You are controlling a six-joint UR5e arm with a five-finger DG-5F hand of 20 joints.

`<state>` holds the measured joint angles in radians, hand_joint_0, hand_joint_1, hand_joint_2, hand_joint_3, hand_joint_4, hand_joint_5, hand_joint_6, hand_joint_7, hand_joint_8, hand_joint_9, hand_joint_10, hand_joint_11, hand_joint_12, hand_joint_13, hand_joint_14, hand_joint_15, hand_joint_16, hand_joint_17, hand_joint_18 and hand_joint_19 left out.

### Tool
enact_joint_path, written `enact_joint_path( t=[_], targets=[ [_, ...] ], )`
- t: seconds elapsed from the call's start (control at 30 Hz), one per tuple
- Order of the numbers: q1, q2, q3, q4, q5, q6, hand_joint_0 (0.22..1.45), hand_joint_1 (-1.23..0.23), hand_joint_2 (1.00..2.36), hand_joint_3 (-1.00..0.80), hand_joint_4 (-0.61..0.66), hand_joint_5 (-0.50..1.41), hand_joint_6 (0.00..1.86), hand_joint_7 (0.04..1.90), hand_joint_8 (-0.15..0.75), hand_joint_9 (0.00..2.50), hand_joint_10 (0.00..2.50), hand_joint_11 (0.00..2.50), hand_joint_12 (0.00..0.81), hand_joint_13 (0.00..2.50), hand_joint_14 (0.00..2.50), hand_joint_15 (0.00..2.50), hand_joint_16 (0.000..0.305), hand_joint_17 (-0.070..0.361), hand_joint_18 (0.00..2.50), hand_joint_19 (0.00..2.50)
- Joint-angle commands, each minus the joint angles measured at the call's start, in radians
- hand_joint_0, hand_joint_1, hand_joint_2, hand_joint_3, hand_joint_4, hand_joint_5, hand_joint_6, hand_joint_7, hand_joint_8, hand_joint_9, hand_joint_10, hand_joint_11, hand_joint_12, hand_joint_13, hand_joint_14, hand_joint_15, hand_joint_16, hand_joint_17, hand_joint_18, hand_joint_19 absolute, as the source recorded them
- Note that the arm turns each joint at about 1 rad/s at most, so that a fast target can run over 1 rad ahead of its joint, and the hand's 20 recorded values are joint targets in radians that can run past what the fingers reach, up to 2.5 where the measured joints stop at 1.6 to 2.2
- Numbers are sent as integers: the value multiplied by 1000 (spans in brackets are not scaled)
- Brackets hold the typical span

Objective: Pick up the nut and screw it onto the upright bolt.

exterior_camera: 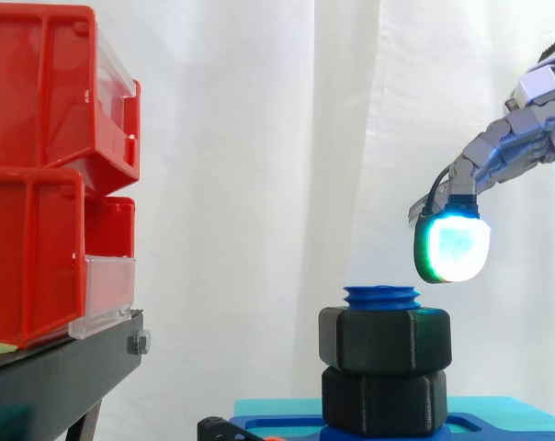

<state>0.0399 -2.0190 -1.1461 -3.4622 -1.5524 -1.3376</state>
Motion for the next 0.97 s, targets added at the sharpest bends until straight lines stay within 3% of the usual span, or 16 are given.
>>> enact_joint_path(
  t=[0.0,0.53,0.83,0.93],
  targets=[
    [0,0,0,0,0,0,472,-367,1000,-500,103,-218,501,624,188,113,0,0,341,93,0,0,43,98,0,0],
    [0,0,-1,6,-8,0,473,-372,1000,-500,106,-219,501,687,188,101,0,0,340,104,0,0,43,96,0,0],
    [0,-1,-1,6,-3,-2,474,-379,1000,-500,102,-217,501,619,188,132,0,0,337,116,0,0,42,95,0,0],
    [0,0,-1,6,-6,-2,474,-380,1000,-500,105,-217,501,685,185,120,0,0,336,116,0,0,42,94,0,0]
  ],
)
